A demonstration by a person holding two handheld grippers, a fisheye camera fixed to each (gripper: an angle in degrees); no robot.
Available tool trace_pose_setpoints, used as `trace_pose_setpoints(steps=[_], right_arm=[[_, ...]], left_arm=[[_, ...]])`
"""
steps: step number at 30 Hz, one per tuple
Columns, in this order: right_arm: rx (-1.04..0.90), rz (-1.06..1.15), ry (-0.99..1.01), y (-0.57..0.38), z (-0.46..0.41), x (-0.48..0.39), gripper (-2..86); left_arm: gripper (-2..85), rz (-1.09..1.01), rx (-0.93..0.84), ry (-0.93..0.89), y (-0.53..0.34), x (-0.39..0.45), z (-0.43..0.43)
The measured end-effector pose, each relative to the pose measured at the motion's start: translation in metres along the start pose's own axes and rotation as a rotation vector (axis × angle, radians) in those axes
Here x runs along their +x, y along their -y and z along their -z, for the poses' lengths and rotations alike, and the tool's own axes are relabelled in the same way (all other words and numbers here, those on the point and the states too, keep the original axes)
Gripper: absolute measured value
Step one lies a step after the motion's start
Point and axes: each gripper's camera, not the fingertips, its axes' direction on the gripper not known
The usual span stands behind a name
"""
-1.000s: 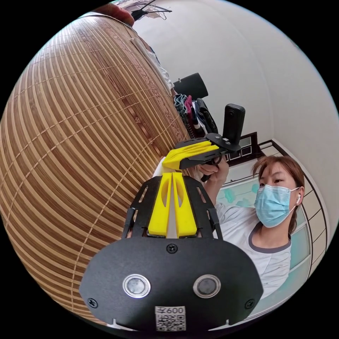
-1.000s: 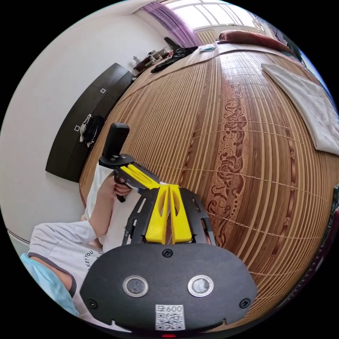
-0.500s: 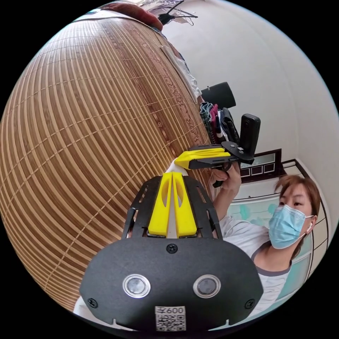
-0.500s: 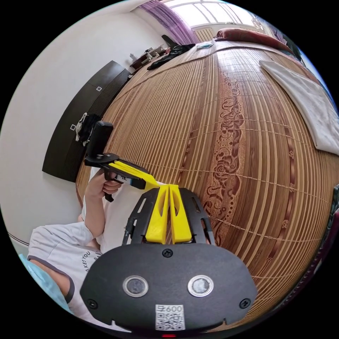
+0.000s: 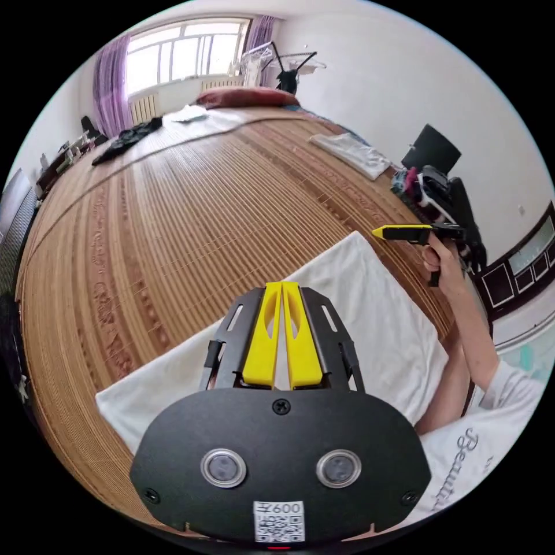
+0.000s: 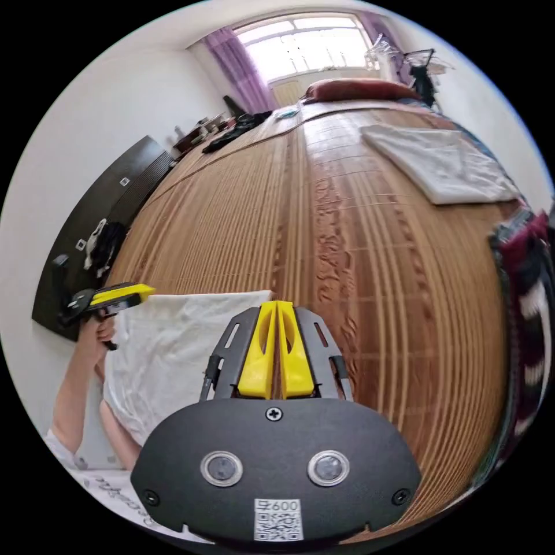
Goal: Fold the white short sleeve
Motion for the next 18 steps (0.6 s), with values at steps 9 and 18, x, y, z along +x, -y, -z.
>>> trace_pose_setpoints(steps=[9,18], right_arm=[[0.655,0.199,0.17,-0.319,0.107,-0.149,-0.4],[0.361,0.385,-0.129,-0.421,-0.014,-0.229,-0.5]], left_arm=[[0.1,0.145,0.645,0.42,-0.358,0.119,0.206],[0.4,0.233,0.459,0.682,-0.477,0.181,0.166]])
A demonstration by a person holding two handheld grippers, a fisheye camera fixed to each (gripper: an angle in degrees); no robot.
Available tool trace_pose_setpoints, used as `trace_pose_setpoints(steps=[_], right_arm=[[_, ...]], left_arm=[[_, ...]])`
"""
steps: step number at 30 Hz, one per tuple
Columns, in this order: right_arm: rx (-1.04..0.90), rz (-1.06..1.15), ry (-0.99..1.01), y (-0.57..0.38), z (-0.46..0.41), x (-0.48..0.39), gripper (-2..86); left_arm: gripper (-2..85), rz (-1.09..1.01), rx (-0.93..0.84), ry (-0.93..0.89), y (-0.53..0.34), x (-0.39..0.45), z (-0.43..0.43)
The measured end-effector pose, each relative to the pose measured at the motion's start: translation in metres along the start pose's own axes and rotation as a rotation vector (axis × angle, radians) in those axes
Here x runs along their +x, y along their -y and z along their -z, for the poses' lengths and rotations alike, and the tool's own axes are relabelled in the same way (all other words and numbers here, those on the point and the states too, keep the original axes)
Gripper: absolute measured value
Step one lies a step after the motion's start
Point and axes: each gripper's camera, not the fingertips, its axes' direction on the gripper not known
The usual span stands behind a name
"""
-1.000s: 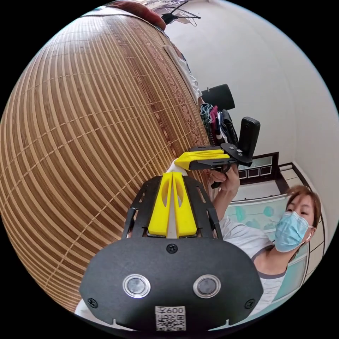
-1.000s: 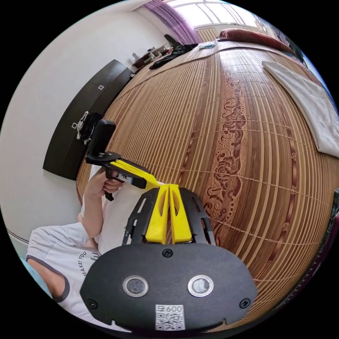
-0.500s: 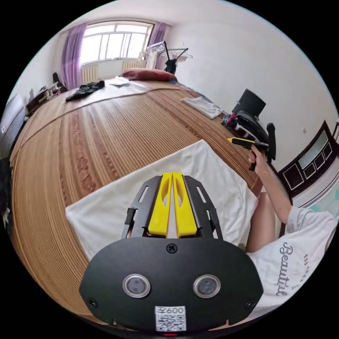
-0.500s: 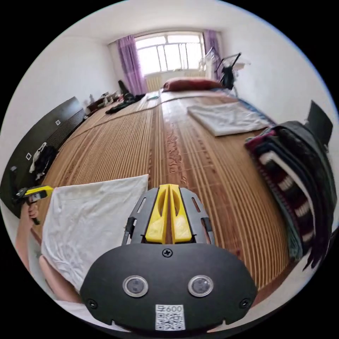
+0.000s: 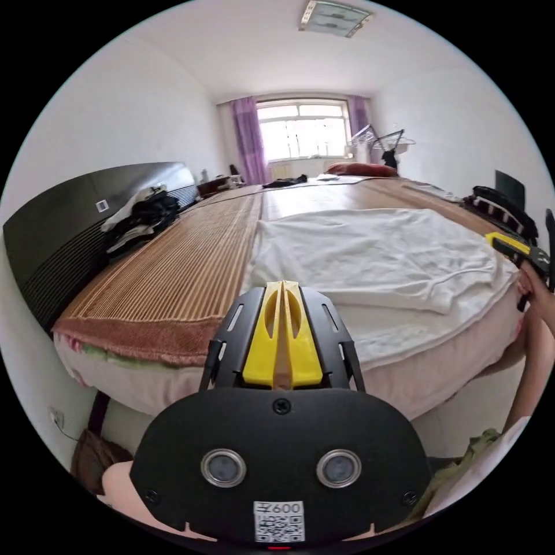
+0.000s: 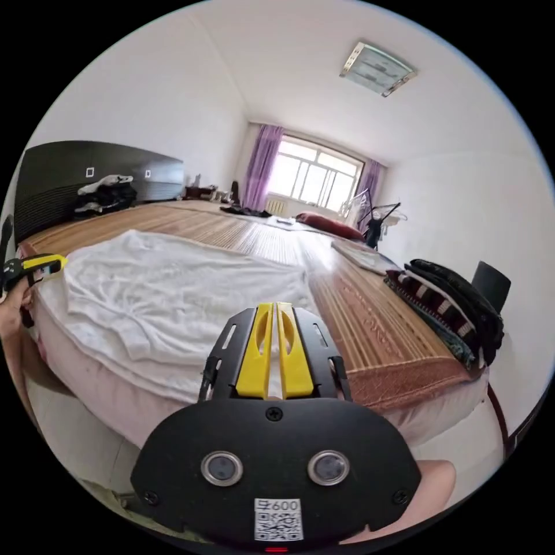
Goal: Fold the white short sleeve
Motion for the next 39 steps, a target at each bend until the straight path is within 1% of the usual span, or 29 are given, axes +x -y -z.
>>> trace_pose_setpoints(steps=[1,2,5,7,8,9,10,11,12,13,14,15,16,17,18,21,22,23,25,27,28,29,31,32,34,36,37,38,39], right_arm=[[0.107,-0.03,0.008,-0.022,0.006,-0.001,-0.7],[0.136,-0.034,0.003,-0.032,0.008,-0.002,-0.7],[0.148,-0.026,-0.104,-0.062,0.006,-0.022,-0.8],[0.154,-0.064,-0.205,-0.076,0.012,-0.041,-0.8],[0.165,-0.057,-0.233,-0.079,0.014,-0.048,-0.8],[0.198,-0.011,-0.271,-0.085,0.018,-0.065,-0.8],[0.225,0.011,-0.257,-0.088,0.021,-0.079,-0.8],[0.235,0.012,-0.229,-0.088,0.022,-0.084,-0.8],[0.257,-0.005,-0.147,-0.088,0.023,-0.095,-0.8],[0.278,-0.021,-0.057,-0.087,0.024,-0.107,-0.8],[0.288,-0.017,-0.012,-0.087,0.024,-0.115,-0.8],[0.311,0.003,0.065,-0.088,0.022,-0.133,-0.8],[0.33,0.048,0.123,-0.088,0.019,-0.153,-0.8],[0.336,0.065,0.142,-0.089,0.017,-0.162,-0.8],[0.329,0.055,0.18,-0.09,0.009,-0.175,-0.8],[0.276,-0.027,0.269,-0.097,-0.014,-0.187,-0.8],[0.259,0.023,0.264,-0.106,-0.022,-0.195,-0.8],[0.244,0.064,0.246,-0.111,-0.027,-0.201,-0.8],[0.237,0.175,0.218,-0.128,-0.032,-0.21,-0.8],[0.224,0.147,0.208,-0.127,-0.027,-0.203,-0.8],[0.258,0.127,0.202,-0.128,-0.019,-0.193,-0.8],[0.28,0.122,0.197,-0.128,-0.016,-0.188,-0.8],[0.318,0.018,0.129,-0.125,-0.015,-0.157,-0.8],[0.317,-0.019,0.107,-0.124,-0.018,-0.148,-0.8],[0.313,-0.163,0.046,-0.126,-0.036,-0.11,-0.8],[0.32,-0.251,0.025,-0.132,-0.05,-0.085,-0.8],[0.317,-0.274,0.011,-0.138,-0.059,-0.073,-0.8],[0.296,-0.271,-0.002,-0.14,-0.065,-0.068,-0.8],[0.208,-0.257,-0.06,-0.144,-0.082,-0.061,-0.8]], left_arm=[[0.4,0.014,0.023,-0.011,-0.007,-0.004,0.007],[0.5,0.051,0.062,-0.021,-0.019,-0.012,0.019],[0.5,0.082,0.113,-0.063,-0.037,-0.019,0.05],[0.6,0.058,0.104,-0.011,-0.037,-0.009,0.072],[0.6,0.032,0.093,0.082,-0.035,0.006,0.088],[0.6,0.0,0.096,0.134,-0.033,0.016,0.097],[0.6,-0.126,0.129,0.22,-0.029,0.045,0.114],[0.6,-0.29,0.194,0.249,-0.027,0.079,0.13],[0.6,-0.389,0.251,0.193,-0.024,0.107,0.146],[0.6,-0.4,0.272,0.145,-0.021,0.118,0.153],[0.7,-0.363,0.3,0.015,-0.013,0.134,0.166],[0.7,-0.339,0.308,-0.055,-0.009,0.142,0.171],[0.7,-0.337,0.326,-0.168,-0.002,0.161,0.179],[0.7,-0.328,0.337,-0.212,0.002,0.181,0.182],[0.7,-0.302,0.317,-0.217,0.007,0.198,0.18],[0.7,-0.319,0.23,-0.238,0.011,0.225,0.17],[0.7,-0.334,0.119,-0.274,0.012,0.234,0.158],[0.7,-0.303,0.104,-0.271,0.009,0.234,0.157],[0.6,-0.335,0.124,-0.26,0.005,0.228,0.168],[0.6,-0.31,0.122,-0.292,0.005,0.214,0.178],[0.7,-0.291,0.106,-0.321,0.007,0.201,0.186],[0.7,-0.28,0.089,-0.295,0.01,0.186,0.196],[0.8,-0.213,0.121,-0.167,0.016,0.156,0.217],[0.9,-0.149,0.196,-0.084,0.018,0.13,0.231],[0.8,-0.056,0.248,-0.017,0.026,0.087,0.241],[1.1,0.043,0.203,0.07,0.039,0.03,0.234],[1.1,0.053,0.179,0.086,0.041,0.017,0.229],[1.2,0.06,0.102,0.117,0.044,-0.009,0.218],[1.3,0.07,0.049,0.139,0.044,-0.021,0.21]])
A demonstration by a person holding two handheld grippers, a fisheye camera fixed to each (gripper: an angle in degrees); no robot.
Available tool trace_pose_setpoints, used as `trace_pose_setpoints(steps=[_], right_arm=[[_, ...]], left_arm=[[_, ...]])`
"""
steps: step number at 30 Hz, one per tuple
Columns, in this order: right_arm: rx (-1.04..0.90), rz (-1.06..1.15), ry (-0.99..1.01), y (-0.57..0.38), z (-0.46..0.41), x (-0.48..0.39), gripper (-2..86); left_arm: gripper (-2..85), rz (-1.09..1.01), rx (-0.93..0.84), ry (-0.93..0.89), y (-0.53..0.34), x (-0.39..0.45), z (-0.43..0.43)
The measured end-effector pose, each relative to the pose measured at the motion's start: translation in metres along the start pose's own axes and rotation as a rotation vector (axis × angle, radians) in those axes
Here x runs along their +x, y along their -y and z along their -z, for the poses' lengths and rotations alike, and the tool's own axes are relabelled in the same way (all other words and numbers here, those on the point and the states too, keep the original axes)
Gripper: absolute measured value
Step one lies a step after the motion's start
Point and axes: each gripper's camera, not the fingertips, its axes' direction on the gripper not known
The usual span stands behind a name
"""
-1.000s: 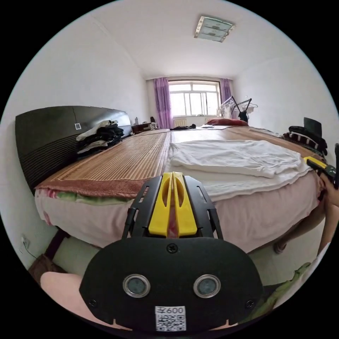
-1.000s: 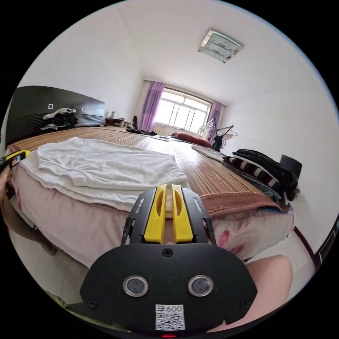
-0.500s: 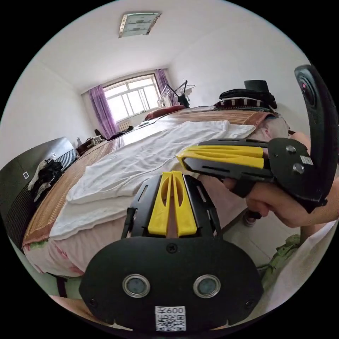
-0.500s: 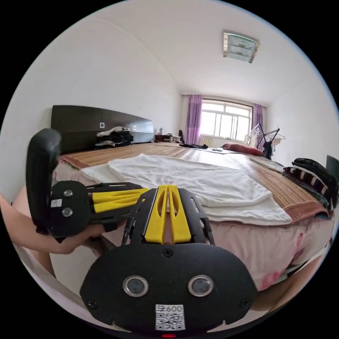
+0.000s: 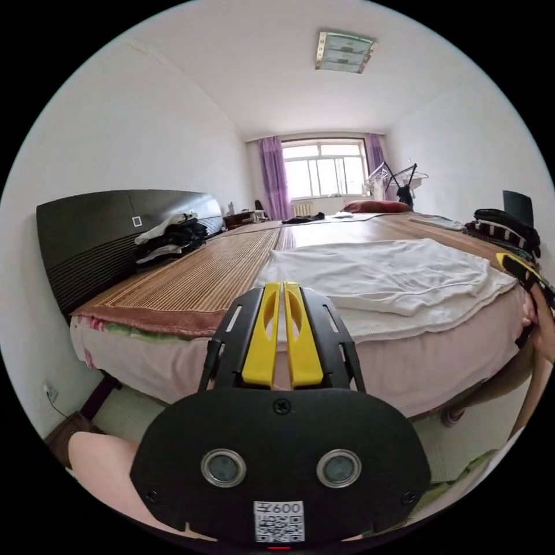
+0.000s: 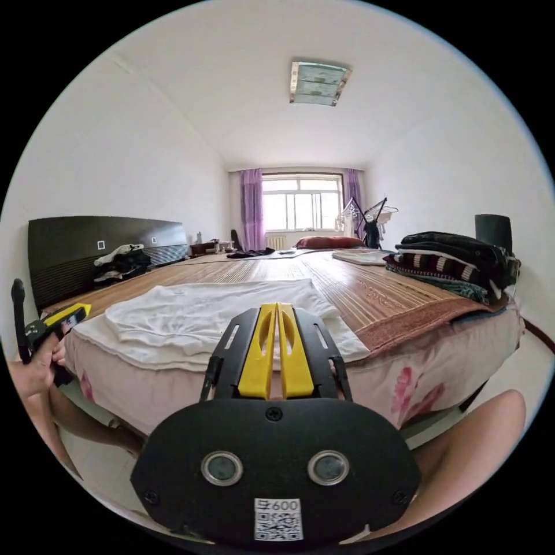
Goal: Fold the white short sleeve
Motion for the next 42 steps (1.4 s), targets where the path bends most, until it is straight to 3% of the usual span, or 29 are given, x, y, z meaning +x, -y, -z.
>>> trace_pose_setpoints(steps=[1,3,6,9,14,22,29,42], right_arm=[[-0.083,0.023,-0.105,-0.008,-0.016,0.007,-0.8],[-0.015,0.03,-0.077,-0.019,-0.013,0.016,-0.8],[-0.01,0.017,-0.06,-0.027,-0.017,0.024,-0.8],[0.017,-0.057,-0.05,-0.036,-0.023,0.034,-0.8],[0.075,-0.155,-0.034,-0.053,-0.03,0.048,-0.8],[0.08,-0.162,0.027,-0.06,-0.039,0.075,-0.8],[0.099,-0.193,0.018,-0.062,-0.042,0.087,-0.8],[0.121,-0.195,0.018,-0.052,-0.035,0.106,-0.8]], left_arm=[[1.6,0.026,-0.112,0.056,-0.001,-0.024,-0.017],[3.2,0.153,-0.005,-0.016,-0.011,-0.077,-0.003],[11.0,0.428,-0.053,0.165,-0.023,-0.131,0.005],[13.1,0.539,-0.047,-0.095,-0.028,-0.191,0.017],[11.7,0.558,0.08,-0.463,-0.012,-0.233,0.03],[13.0,0.763,-0.054,-0.569,-0.007,-0.293,0.007],[12.5,0.967,-0.082,-0.8,0.002,-0.338,-0.004],[8.3,0.94,-0.226,-0.783,0.054,-0.382,-0.015]])
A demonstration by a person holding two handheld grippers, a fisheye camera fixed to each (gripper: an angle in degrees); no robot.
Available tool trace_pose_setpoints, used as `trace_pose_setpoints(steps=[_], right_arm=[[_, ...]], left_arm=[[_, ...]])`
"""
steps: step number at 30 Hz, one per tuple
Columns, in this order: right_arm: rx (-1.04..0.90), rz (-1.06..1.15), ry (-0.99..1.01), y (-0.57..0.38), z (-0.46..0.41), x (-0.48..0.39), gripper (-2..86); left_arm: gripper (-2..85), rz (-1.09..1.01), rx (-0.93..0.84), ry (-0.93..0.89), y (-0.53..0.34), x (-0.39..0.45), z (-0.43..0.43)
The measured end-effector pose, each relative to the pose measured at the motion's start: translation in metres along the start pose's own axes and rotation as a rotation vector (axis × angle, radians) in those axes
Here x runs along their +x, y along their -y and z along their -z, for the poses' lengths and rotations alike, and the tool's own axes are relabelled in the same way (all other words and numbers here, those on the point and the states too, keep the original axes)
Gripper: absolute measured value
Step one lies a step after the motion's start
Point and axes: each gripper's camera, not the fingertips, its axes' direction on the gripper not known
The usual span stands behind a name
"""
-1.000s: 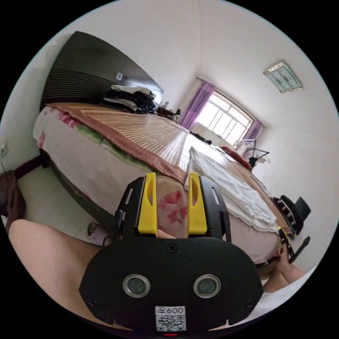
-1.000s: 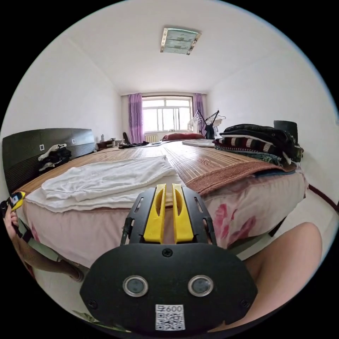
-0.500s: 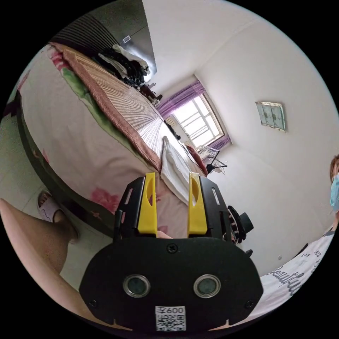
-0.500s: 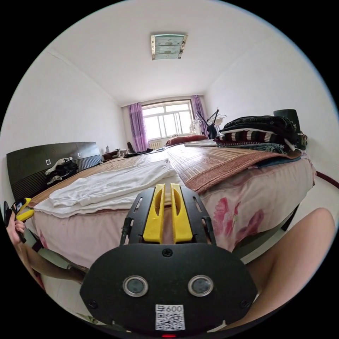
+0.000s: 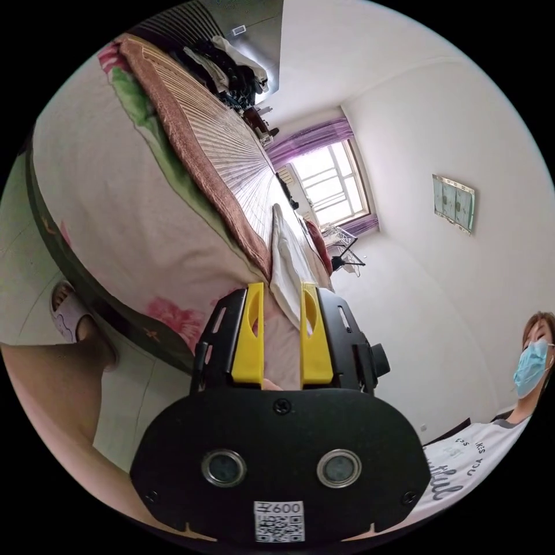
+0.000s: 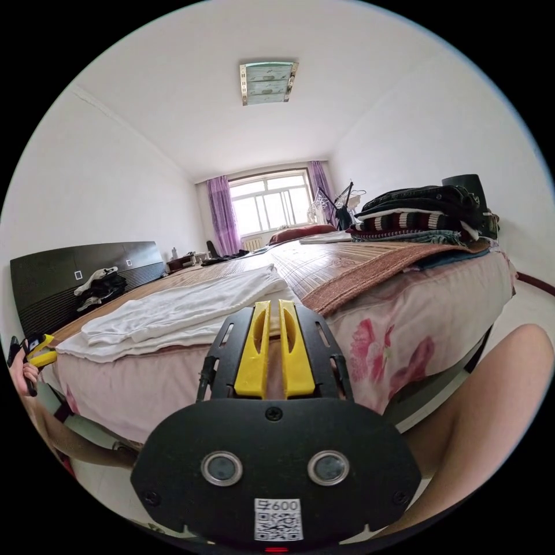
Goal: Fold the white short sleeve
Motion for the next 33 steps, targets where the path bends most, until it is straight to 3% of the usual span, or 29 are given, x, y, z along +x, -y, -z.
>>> trace_pose_setpoints(steps=[6,9,23,25,27,29,30,33], right_arm=[[0.004,-0.008,0.011,0.015,0.008,0.004,-0.8],[0.006,-0.025,0.014,0.024,0.014,0.007,-0.9],[-0.008,0.003,0.014,0.085,0.048,-0.017,-0.8],[-0.06,0.092,-0.117,0.116,0.068,-0.044,-0.8],[0.074,-0.052,-0.309,0.139,0.099,-0.062,-0.7],[0.125,0.004,-0.169,0.162,0.118,-0.092,-0.5],[0.115,0.089,0.018,0.179,0.124,-0.118,-0.3],[-0.07,0.277,0.383,0.22,0.128,-0.208,2.3]], left_arm=[[6.9,0.055,-0.005,-0.018,0.014,0.009,0.003],[5.7,0.097,0.01,-0.11,0.014,0.013,0.004],[2.9,0.102,-0.055,-0.088,0.043,0.048,-0.008],[2.4,0.085,-0.088,-0.046,0.051,0.058,-0.007],[2.1,0.027,-0.105,-0.047,0.06,0.077,-0.005],[1.9,-0.003,-0.109,-0.056,0.066,0.091,-0.005],[1.9,-0.01,-0.109,-0.064,0.068,0.095,-0.006],[1.8,0.017,-0.112,-0.136,0.078,0.111,-0.009]])
